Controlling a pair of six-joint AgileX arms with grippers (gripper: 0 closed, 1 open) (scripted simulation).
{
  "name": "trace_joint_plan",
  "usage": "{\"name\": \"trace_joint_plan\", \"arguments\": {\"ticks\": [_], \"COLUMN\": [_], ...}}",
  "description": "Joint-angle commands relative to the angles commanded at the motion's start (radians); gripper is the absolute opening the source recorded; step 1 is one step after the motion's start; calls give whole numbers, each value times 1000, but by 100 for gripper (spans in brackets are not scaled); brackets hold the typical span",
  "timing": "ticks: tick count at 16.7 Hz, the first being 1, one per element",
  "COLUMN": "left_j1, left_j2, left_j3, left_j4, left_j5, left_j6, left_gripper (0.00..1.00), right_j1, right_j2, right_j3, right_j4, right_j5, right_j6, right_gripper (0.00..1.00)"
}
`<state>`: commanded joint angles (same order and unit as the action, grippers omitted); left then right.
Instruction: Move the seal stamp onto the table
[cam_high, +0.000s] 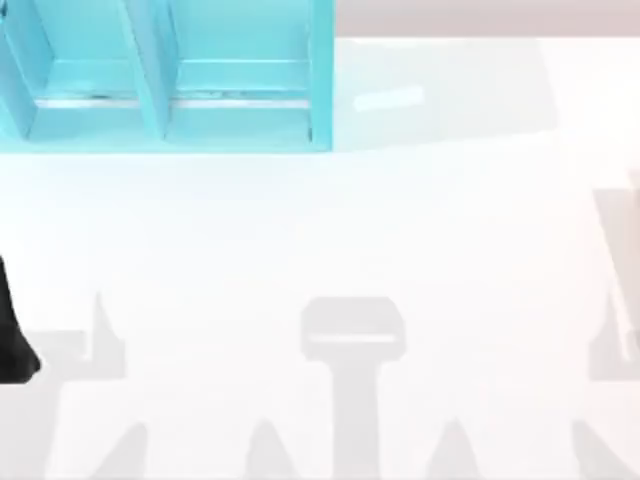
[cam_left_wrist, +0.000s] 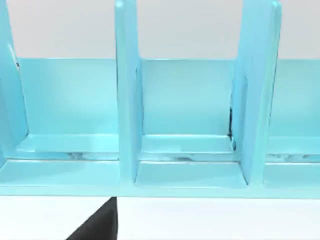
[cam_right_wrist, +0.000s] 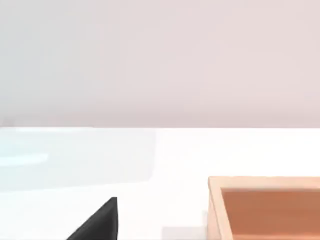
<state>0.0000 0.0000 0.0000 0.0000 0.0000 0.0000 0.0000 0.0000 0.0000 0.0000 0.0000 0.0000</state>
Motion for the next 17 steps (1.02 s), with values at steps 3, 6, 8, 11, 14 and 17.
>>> {"name": "trace_joint_plan", "arguments": {"ticks": [3, 6, 8, 11, 14, 17], "left_j1": [0, 0, 0, 0, 0, 0], "left_j2": [0, 0, 0, 0, 0, 0], "left_j3": [0, 0, 0, 0, 0, 0], "left_j4": [0, 0, 0, 0, 0, 0], "left_j5": [0, 0, 0, 0, 0, 0], "left_j6": [0, 0, 0, 0, 0, 0], "left_gripper": [100, 100, 100, 100, 100, 100], "right_j1": [-5, -44, -85, -163, -251, -339], "right_j2": [12, 108, 225, 476, 783, 1096], "right_j3": [11, 105, 213, 423, 658, 887], "right_j4": [-11, -102, -206, -399, -613, -826], "right_j5": [0, 1, 3, 4, 6, 8], "right_j6": [-5, -45, -86, -165, -252, -337], "right_gripper": [100, 100, 100, 100, 100, 100]}}
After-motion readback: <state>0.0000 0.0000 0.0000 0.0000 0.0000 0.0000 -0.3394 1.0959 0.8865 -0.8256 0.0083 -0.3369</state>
